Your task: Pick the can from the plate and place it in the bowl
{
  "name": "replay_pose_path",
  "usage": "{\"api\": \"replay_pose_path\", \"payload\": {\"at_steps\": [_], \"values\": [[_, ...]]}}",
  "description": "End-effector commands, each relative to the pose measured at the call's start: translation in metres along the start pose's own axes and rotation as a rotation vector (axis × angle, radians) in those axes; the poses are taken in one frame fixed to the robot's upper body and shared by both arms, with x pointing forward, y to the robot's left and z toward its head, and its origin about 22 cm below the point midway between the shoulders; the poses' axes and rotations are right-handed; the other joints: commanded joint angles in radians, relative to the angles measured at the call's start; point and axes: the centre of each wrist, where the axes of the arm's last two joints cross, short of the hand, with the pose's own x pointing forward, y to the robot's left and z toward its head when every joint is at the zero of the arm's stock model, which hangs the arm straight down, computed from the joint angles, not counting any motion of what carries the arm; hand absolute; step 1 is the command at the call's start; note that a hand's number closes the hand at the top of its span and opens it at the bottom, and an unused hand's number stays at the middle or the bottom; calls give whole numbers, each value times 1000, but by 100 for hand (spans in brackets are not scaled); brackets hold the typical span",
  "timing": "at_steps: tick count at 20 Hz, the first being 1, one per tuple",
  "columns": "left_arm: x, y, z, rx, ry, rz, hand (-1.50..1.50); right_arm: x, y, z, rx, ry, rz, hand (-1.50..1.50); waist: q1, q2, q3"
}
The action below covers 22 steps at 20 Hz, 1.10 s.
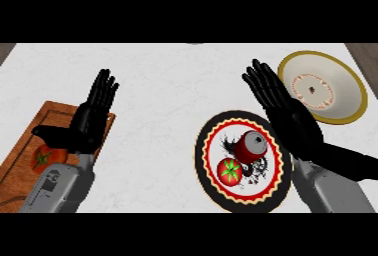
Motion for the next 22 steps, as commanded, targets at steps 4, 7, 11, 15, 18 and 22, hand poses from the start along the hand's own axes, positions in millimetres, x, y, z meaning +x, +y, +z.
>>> {"api": "replay_pose_path", "payload": {"at_steps": [4, 7, 11, 15, 18, 22], "values": [[32, 49, -14, 118, -63, -111, 0, 6, 71, -21, 395, 68, -183, -150, 45, -12, 15], [20, 69, -2, 168, 11, -159, 0, 50, 33, -42, 454, -23, 421, -150, 15, -70, 2], [48, 106, -3, 208, -14, -172, 0, 19, 88, 10, 181, -61, 275, -150, 0, -17, 15], [57, 119, 6, 227, -35, -188, 0, 53, 77, 68, 288, -71, 340, -150, -13, -18, 16], [49, 108, 3, 207, -7, -168, 0, 84, 61, 61, 304, -44, 508, -150, -14, -16, 15], [53, 111, 16, 206, -39, -173, 0, 133, 36, 51, 291, 41, 728, -150, -8, -19, 14]]}}
